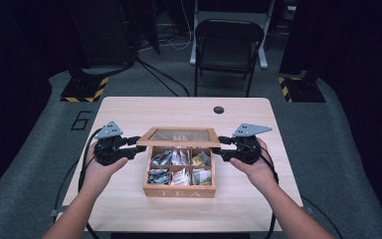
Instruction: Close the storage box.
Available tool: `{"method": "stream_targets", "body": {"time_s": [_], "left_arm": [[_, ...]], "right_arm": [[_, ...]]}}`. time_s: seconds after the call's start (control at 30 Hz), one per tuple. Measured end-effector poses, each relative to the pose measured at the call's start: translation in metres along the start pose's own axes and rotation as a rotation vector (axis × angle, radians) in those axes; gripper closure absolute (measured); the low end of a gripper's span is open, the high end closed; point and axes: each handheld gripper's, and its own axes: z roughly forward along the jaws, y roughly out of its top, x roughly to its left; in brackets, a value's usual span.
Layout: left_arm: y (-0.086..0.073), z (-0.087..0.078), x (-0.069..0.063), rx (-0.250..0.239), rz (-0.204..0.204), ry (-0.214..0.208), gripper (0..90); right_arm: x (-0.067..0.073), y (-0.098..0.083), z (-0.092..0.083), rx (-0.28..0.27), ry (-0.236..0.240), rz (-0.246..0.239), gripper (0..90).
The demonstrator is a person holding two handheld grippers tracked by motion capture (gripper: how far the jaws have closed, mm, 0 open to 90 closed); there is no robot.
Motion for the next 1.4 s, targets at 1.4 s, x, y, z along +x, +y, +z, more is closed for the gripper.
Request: {"method": "stream_targets", "body": {"time_s": [1.4], "left_arm": [[-0.039, -0.002, -0.024, 0.018, 0.042, 0.001, 48.5]], "right_arm": [[0.030, -0.040, -0.010, -0.011, 0.000, 0.000, 49.9]]}}
